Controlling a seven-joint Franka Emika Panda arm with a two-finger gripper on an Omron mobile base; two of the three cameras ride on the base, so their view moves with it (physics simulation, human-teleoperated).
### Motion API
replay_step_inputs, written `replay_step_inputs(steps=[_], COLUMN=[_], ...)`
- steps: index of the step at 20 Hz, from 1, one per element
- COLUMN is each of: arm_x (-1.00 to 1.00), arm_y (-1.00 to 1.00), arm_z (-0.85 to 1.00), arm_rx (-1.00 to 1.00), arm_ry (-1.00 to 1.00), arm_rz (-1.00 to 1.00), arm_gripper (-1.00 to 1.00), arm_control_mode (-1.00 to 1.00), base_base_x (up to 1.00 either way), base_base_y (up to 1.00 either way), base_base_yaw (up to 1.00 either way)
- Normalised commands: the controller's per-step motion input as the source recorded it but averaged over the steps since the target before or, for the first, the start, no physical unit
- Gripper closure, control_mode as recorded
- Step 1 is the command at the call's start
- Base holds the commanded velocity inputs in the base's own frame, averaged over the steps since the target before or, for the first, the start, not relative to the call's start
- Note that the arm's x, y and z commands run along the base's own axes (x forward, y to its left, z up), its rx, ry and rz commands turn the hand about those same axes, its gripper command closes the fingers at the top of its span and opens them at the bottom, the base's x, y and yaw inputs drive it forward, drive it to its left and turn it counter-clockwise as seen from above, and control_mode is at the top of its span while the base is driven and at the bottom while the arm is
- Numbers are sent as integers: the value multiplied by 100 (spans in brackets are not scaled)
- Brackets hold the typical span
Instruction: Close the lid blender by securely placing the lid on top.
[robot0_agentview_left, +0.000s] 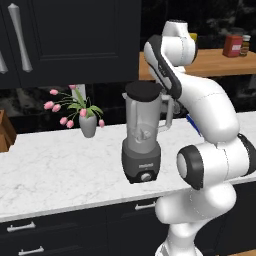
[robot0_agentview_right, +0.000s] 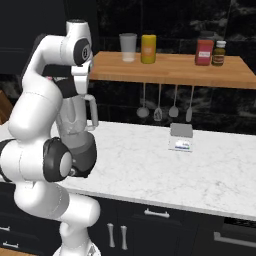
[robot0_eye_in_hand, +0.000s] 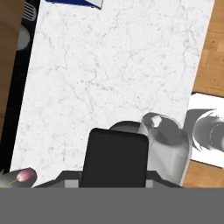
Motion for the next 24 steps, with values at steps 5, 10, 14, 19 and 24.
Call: replay_step_inputs(steps=[5,10,14,19,24], arm_x=[-23,-21,-30,-94,-32], arm_y=[35,66,86,66,35], arm_z=[-9,0,-3,-19,-1], arm_rx=[0,0,-3,-1,0], arm_ry=[11,4,0,-3,-3], arm_rz=[7,10,13,17,9], arm_gripper=[100,100,100,100,100], arm_control_mode=[-100,-100,-100,-100,-100], base_base_x=[0,0,0,0,0], base_base_y=[0,0,0,0,0], base_base_yaw=[0,0,0,0,0])
